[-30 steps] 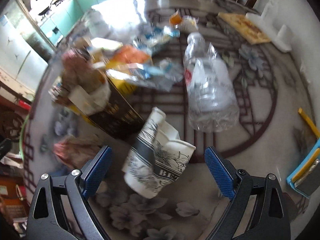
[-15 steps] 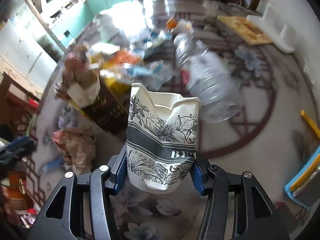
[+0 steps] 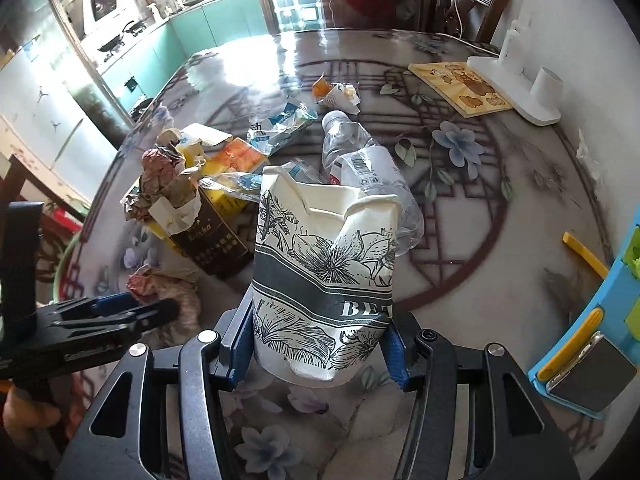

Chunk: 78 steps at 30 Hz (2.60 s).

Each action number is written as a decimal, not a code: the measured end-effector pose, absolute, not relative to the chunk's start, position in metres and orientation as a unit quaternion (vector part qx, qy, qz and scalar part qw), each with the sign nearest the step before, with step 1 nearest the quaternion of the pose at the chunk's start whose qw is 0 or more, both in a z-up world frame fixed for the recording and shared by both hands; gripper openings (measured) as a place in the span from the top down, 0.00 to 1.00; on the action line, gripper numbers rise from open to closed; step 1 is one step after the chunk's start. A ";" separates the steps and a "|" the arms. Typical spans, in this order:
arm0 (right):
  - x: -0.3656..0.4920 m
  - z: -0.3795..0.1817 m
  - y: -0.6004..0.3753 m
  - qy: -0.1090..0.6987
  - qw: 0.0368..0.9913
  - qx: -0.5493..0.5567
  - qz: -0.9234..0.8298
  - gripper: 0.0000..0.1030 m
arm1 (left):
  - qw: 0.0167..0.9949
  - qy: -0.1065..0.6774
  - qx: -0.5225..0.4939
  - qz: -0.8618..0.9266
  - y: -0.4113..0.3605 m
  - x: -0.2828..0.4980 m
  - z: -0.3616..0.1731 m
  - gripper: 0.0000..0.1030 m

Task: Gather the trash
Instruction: 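Grasp the crumpled red-patterned paper with the left gripper, then drop the red paper into the bucket with the left gripper while the right gripper drops the cup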

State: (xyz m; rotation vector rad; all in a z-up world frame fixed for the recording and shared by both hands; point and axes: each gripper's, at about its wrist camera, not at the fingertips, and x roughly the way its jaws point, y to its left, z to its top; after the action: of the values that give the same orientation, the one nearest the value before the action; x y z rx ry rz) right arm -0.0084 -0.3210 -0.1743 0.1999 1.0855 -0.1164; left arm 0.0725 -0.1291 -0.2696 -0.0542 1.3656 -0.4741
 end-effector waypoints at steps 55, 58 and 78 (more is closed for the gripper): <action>0.069 -0.093 -0.142 0.429 0.901 0.057 0.030 0.49 | 0.873 0.467 -0.047 -0.137 0.105 0.127 -0.138 0.55; 0.079 -0.098 -0.117 0.434 0.898 0.051 0.041 0.49 | 0.872 0.472 -0.052 -0.122 0.132 0.133 -0.147 0.55; 0.134 -0.182 0.071 0.543 0.820 -0.013 0.184 0.49 | 0.825 0.557 -0.095 0.008 0.320 0.155 -0.253 0.55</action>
State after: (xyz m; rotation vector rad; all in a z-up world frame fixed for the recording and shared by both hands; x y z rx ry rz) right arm 0.1336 0.0711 -0.1819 -0.0287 1.1555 0.3915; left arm 0.1553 0.3200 -0.2529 -0.2026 1.1838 0.0166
